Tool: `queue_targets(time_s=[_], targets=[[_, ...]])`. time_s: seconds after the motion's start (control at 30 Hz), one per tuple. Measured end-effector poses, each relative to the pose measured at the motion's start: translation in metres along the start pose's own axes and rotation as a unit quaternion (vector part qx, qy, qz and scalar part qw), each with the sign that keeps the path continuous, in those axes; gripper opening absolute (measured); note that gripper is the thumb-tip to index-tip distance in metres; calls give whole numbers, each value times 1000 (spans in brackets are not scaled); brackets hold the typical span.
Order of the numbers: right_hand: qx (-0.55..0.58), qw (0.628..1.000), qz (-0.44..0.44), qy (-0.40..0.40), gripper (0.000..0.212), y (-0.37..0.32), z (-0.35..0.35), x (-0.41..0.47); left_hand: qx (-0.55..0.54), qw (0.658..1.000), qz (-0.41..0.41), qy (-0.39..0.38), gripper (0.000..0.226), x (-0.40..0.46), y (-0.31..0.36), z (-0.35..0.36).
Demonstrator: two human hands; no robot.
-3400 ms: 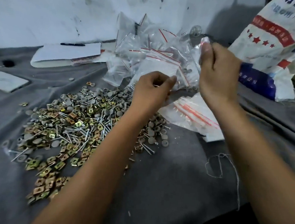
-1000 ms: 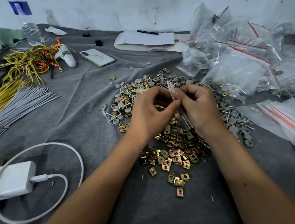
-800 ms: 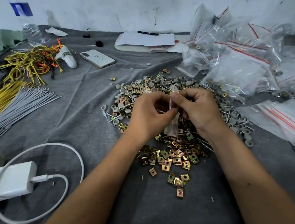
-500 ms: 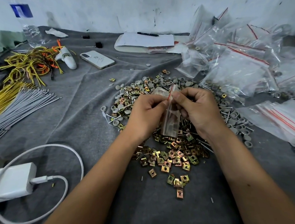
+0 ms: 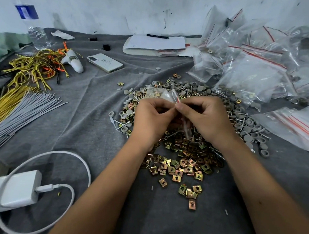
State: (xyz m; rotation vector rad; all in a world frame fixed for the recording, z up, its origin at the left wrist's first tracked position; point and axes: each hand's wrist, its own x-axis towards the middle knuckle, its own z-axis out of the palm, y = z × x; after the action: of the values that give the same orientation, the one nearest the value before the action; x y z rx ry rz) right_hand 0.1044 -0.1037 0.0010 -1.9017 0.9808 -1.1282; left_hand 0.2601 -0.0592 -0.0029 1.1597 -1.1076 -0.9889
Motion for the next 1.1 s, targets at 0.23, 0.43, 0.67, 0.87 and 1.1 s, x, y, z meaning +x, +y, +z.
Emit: queue_targets(time_s=[0.23, 0.43, 0.67, 0.87, 1.1], targets=[[-82, 992, -20, -96, 29, -2, 2, -2, -19, 998, -9, 54, 10, 3, 1, -6], [-139, 990, -39, -4, 14, -3, -1, -2, 48, 997, 8, 67, 13, 4, 5, -8], [-177, 983, -27, -34, 8, -3, -9, 2, 281, 947, 130, 89, 12, 3, 8, -14], [-94, 994, -21, -53, 10, -3, -13, 0, 218, 968, 117, -35, 33, 7, 8, -26], [-45, 995, -14, -87, 26, -7, -15, -2, 115, 987, 96, -53, 18, 6, 11, -33]])
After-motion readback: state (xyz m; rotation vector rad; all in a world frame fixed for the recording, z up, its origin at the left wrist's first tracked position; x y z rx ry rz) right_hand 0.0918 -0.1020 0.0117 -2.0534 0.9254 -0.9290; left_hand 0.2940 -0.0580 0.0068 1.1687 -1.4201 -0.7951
